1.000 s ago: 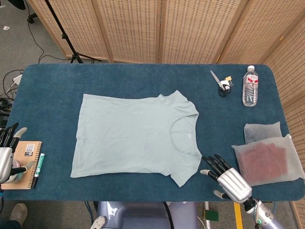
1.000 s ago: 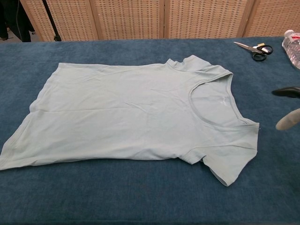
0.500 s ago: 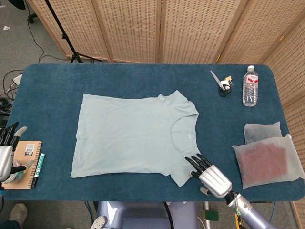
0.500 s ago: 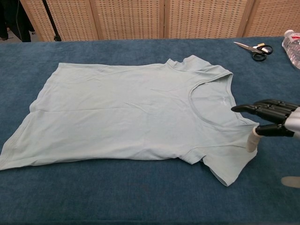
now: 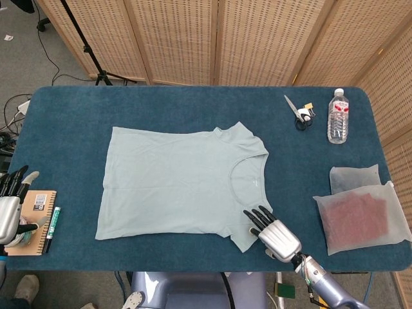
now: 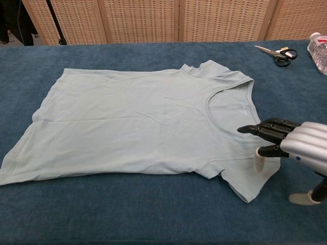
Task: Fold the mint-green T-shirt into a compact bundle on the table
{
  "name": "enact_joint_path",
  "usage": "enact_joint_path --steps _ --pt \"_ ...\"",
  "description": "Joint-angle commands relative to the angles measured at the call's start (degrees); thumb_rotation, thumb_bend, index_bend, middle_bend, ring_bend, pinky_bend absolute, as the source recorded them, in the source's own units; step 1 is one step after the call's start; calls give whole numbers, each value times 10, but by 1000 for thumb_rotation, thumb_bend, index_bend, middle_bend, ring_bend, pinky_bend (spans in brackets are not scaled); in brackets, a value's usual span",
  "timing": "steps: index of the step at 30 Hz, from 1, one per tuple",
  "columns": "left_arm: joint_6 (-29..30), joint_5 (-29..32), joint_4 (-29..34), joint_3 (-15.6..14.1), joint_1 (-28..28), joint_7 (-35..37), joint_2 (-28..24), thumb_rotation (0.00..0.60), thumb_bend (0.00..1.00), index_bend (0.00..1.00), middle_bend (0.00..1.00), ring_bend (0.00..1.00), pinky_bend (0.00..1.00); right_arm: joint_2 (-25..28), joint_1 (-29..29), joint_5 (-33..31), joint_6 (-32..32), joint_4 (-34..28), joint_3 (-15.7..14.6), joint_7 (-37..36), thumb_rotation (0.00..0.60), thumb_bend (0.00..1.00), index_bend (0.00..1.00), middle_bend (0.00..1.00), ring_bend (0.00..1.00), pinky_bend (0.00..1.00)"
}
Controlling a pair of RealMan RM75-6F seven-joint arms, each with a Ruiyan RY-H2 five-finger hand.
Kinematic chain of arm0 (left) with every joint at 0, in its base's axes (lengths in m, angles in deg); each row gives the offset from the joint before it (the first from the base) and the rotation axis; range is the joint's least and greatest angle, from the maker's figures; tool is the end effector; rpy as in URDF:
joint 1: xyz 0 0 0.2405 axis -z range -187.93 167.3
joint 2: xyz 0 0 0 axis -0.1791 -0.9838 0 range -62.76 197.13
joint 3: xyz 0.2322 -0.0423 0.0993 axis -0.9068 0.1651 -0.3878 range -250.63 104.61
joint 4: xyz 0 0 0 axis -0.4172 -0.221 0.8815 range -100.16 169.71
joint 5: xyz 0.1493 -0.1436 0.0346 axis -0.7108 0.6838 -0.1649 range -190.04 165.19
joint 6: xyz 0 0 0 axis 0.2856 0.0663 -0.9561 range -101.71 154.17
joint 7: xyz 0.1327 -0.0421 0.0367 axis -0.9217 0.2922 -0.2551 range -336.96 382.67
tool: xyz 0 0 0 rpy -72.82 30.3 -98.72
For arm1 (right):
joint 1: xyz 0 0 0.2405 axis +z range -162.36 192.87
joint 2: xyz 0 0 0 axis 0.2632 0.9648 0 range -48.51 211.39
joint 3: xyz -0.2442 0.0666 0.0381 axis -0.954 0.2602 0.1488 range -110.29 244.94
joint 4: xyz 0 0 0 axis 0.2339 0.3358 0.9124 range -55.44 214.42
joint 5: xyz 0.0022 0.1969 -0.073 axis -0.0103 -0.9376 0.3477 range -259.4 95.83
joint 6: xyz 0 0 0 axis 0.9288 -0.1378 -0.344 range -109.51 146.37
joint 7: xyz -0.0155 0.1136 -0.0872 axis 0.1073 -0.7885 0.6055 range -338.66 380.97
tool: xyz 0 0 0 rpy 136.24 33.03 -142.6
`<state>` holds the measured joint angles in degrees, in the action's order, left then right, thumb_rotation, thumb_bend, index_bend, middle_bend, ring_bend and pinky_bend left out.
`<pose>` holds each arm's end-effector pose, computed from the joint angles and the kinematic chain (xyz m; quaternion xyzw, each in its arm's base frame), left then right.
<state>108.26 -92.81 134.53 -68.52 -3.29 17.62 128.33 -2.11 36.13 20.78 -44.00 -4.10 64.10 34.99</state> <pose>-0.2946 0.1958 0.1648 -0.5853 -0.4027 -0.3739 0.5962 -0.2318 -0.2048 -0.0132 0.8356 -0.2695 0.3336 0.3432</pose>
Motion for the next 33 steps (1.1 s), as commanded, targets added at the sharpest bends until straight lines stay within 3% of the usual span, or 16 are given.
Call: enact_joint_path --steps 1,18,33 --pt "-1 2 0 0 0 1 -1 600 0 0 0 0 0 -15 6 -13 13 -1 3 15 600 178 388 0 0 0" --pt "-2 3 -1 -1 1 1 0 600 0 0 0 0 0 -43 15 -44 9 2 8 38 600 212 407 0 0 0" --pt "-3 6 -1 0 3 -1 2 600 0 0 0 0 0 -78 24 -46 -11 40 6 39 600 440 506 0 0 0"
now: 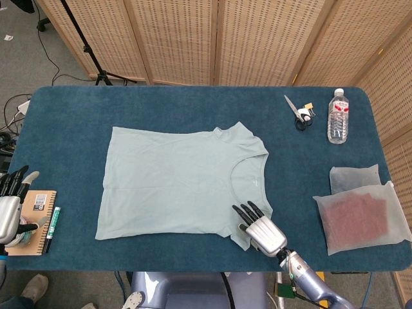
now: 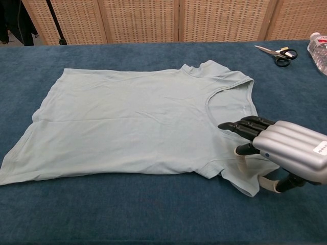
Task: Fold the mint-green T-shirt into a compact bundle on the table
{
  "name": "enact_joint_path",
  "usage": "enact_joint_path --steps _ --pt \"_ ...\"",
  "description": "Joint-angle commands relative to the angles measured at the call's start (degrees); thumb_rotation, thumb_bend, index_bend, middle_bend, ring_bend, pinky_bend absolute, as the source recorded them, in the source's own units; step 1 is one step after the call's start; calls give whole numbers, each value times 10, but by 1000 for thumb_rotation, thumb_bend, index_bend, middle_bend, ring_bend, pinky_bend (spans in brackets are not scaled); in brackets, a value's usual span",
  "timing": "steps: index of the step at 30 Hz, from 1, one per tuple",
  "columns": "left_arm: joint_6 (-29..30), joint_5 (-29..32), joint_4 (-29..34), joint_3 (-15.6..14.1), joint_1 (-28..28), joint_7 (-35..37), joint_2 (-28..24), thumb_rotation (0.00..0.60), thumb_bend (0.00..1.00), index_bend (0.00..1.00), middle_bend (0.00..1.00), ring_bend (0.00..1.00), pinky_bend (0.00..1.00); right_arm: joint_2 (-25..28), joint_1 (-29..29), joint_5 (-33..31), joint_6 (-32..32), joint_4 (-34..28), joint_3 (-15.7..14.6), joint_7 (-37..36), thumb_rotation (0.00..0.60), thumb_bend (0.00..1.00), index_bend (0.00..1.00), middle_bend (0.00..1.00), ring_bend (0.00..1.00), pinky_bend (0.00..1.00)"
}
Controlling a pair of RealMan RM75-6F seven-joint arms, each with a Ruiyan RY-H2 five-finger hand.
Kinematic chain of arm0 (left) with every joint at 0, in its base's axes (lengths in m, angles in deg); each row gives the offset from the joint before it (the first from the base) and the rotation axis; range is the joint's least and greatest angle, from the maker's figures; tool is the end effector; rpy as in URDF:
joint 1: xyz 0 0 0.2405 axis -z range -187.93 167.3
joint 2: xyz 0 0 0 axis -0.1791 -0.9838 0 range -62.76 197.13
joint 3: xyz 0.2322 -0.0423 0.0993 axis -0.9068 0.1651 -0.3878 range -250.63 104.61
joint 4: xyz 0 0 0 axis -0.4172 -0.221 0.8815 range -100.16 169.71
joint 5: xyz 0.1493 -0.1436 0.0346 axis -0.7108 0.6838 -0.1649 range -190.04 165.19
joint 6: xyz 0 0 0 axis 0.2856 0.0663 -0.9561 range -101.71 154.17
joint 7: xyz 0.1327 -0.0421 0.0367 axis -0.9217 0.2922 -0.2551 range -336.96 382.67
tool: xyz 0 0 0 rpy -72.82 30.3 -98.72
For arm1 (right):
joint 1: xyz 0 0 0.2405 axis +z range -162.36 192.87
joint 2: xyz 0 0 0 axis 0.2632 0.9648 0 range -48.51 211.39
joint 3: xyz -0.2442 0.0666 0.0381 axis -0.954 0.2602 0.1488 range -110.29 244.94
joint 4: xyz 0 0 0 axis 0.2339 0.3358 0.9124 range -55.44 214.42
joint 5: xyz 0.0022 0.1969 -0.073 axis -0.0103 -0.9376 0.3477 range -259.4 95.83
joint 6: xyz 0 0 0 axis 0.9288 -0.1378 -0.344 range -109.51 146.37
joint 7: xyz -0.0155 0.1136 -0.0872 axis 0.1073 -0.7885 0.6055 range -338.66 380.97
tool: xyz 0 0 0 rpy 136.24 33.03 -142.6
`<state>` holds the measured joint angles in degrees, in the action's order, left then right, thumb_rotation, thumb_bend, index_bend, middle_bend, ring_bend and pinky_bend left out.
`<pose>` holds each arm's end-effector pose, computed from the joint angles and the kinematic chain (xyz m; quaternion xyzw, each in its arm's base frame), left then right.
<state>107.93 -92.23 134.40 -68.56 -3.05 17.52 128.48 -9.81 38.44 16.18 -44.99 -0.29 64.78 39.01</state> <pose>-0.2957 0.1968 0.1638 -0.5847 -0.4054 -0.3710 0.5968 -0.2129 -0.2166 -0.0444 0.8247 -0.2646 0.3505 0.3565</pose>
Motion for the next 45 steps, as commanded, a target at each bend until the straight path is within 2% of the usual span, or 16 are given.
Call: enact_joint_path --steps 1,4,13,16,22,24,28,29,34,41,45 --pt "-1 0 0 0 0 0 0 600 0 0 0 0 0 -2 1 0 -2 3 -1 -2 600 440 512 0 0 0" --pt "0 0 0 0 0 -1 1 600 0 0 0 0 0 -6 4 0 -5 6 -2 -4 600 452 532 0 0 0" --pt "1 -6 -3 -2 1 -1 4 600 0 0 0 0 0 -19 8 7 -26 29 -3 -29 600 581 612 0 0 0" --pt "3 -21 -10 -5 3 2 10 600 0 0 0 0 0 -20 10 9 -31 34 -5 -37 600 619 627 0 0 0" --pt "-2 -88 -43 -29 15 36 32 600 6 6 0 0 0 -17 13 14 -40 33 -10 -60 600 620 636 1 0 0" --pt "-4 -107 -58 -37 18 48 43 600 13 60 0 0 0 -14 14 18 -45 35 -13 -67 600 620 636 1 0 0" --pt "-9 -127 -80 -49 22 61 62 600 31 333 0 0 0 -11 14 26 -53 38 -18 -76 600 620 636 4 0 0" --pt "-11 -131 -88 -51 24 62 69 600 37 373 0 0 0 -9 14 29 -56 38 -20 -79 600 620 636 4 0 0" --pt "-10 -149 -128 -65 23 70 120 600 50 395 0 0 0 3 14 47 -70 42 -34 -99 600 620 638 4 0 0" --pt "0 -168 -175 -87 15 100 177 600 98 500 0 0 0 10 18 73 -90 55 -49 -119 600 620 650 4 0 0" --pt "3 -172 -201 -92 12 108 206 600 116 521 0 0 0 13 18 79 -99 55 -52 -130 600 639 652 4 0 0"
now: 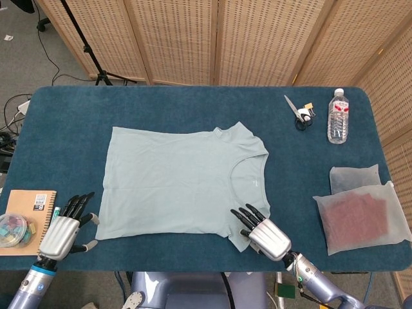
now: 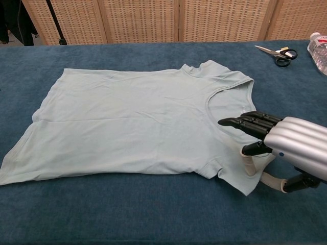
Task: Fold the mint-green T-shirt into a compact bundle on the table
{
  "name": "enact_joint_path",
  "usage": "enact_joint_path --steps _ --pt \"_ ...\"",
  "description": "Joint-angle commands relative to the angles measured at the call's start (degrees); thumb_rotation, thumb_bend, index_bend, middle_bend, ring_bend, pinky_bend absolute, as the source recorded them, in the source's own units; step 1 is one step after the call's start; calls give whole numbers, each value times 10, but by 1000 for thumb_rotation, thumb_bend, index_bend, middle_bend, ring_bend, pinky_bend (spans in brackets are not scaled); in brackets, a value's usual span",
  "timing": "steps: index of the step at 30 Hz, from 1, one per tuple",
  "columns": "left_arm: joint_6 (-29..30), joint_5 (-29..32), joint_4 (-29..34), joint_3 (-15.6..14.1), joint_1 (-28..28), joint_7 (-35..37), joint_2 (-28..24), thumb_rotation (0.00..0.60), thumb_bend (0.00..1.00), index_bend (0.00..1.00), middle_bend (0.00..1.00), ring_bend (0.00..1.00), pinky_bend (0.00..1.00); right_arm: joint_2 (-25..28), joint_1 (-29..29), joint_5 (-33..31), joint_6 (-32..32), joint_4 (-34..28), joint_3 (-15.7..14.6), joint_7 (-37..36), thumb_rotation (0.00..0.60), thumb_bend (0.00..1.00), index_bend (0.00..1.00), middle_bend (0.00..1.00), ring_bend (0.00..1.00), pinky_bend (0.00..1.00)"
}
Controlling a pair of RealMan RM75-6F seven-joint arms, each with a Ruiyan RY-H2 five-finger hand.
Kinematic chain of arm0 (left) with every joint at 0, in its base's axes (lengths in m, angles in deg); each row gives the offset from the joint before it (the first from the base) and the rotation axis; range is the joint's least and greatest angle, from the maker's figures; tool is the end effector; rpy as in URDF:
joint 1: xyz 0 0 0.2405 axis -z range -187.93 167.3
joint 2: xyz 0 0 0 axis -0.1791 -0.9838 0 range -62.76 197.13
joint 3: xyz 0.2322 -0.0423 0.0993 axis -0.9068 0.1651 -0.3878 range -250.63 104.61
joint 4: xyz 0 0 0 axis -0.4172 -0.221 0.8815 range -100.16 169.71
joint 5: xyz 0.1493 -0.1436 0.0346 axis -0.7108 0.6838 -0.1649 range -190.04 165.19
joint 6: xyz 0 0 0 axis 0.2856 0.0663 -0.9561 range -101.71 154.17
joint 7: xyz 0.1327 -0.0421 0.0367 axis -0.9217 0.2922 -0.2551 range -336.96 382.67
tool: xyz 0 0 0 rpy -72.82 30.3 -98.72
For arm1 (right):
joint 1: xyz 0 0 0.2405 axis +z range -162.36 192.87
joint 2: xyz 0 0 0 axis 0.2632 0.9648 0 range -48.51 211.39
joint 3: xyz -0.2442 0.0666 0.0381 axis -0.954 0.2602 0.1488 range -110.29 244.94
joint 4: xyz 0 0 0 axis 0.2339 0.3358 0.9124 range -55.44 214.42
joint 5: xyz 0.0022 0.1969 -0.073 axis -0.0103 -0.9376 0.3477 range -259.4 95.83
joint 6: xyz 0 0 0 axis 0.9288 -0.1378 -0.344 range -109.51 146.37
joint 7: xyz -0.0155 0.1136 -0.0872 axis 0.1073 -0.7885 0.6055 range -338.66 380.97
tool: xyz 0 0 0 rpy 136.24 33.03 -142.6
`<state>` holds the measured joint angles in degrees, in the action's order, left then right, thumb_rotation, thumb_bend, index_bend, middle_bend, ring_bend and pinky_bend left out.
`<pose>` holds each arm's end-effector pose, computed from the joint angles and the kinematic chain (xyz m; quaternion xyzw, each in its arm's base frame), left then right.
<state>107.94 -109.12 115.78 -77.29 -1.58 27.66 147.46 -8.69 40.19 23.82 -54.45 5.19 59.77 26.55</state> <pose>-0.2899 0.1699 0.0501 -0.6676 -0.4207 -0.4264 0.4422 -0.2198 -0.2104 -0.0284 0.8197 -0.2518 0.4111 0.3094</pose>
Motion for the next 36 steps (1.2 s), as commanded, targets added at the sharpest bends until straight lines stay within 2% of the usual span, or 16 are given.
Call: enact_joint_path --steps 1,20,36 --pt "2 -3 -20 -5 -2 7 21 600 123 525 0 0 0 2 1 4 -6 1 -2 -7 600 646 652 4 0 0" --pt "-2 23 -105 2 -6 13 93 600 157 538 0 0 0 6 3 1 -13 5 0 -17 600 658 652 4 0 0" --pt "-6 31 -153 1 -4 31 117 600 165 540 0 0 0 7 4 -4 -13 3 3 -15 600 672 652 4 0 0"
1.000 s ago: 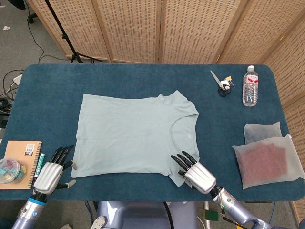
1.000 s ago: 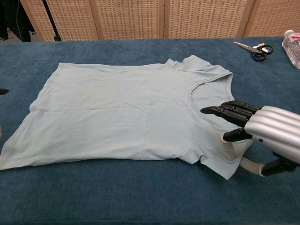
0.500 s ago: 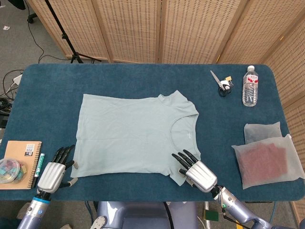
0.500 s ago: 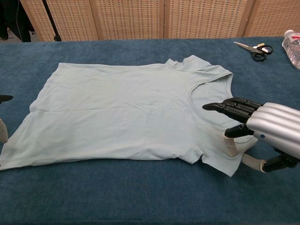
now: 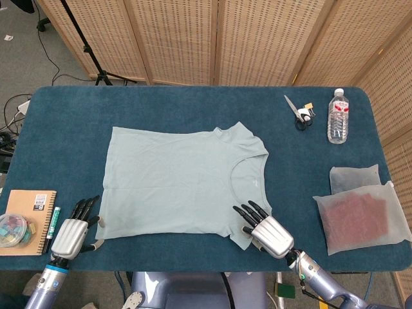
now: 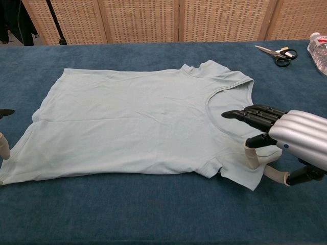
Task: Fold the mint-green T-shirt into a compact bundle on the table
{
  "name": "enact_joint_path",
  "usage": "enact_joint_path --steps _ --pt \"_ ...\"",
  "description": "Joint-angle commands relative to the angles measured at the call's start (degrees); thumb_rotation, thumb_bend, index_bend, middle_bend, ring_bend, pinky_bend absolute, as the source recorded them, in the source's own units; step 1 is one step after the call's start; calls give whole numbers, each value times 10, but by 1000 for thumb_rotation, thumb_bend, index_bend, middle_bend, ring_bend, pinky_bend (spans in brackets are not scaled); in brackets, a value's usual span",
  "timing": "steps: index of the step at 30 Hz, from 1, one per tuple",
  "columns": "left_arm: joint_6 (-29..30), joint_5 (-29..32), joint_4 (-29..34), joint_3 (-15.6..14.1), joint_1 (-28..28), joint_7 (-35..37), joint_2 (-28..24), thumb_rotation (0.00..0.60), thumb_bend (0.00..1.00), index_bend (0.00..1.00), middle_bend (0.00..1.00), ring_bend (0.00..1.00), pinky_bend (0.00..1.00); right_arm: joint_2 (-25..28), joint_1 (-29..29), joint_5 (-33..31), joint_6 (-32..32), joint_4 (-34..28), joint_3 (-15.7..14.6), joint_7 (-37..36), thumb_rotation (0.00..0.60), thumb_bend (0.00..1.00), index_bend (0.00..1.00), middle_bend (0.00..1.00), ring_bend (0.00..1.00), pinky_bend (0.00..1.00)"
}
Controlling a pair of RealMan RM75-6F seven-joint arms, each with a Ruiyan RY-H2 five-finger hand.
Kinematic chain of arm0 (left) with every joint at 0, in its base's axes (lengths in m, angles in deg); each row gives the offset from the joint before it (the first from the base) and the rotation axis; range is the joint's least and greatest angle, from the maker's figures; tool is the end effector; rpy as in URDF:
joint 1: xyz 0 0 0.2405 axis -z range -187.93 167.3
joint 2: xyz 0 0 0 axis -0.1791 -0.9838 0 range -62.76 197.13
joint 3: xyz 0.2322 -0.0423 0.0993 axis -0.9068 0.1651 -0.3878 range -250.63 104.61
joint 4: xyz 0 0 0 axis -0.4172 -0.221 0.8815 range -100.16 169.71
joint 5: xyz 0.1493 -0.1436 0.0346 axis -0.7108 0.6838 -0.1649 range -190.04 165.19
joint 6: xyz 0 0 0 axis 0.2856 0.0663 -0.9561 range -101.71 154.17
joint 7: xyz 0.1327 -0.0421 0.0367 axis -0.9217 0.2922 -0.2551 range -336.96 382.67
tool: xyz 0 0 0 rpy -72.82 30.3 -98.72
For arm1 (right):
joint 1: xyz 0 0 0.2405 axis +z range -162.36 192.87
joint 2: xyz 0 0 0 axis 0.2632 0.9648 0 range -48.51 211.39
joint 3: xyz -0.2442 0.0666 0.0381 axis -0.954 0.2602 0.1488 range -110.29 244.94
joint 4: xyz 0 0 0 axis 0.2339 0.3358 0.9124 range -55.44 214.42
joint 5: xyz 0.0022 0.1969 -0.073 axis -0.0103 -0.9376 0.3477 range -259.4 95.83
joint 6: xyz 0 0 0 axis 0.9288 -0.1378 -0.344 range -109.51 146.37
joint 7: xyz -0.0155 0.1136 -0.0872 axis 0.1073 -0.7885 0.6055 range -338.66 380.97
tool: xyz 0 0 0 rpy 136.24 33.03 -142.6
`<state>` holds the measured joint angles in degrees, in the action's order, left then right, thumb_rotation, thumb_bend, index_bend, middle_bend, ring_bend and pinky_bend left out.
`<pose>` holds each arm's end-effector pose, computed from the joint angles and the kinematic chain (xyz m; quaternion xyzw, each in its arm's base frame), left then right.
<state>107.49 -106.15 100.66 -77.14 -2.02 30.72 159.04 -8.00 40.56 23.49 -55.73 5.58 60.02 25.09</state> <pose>-0.3131 0.1732 0.0044 -0.6562 -0.4326 -0.4133 0.4598 -0.2214 -0.2162 -0.0213 0.8128 -0.2531 0.4198 0.3147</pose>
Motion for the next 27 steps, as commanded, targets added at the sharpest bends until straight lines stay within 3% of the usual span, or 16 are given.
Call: enact_joint_path --steps 1,27 --pt "-3 1 -3 -1 0 0 1 600 166 540 0 0 0 1 0 -1 0 -1 1 0 600 672 652 4 0 0" --pt "-32 27 -20 -1 3 -19 13 600 226 547 0 0 0 6 0 -10 2 -8 4 2 600 734 652 5 0 0"
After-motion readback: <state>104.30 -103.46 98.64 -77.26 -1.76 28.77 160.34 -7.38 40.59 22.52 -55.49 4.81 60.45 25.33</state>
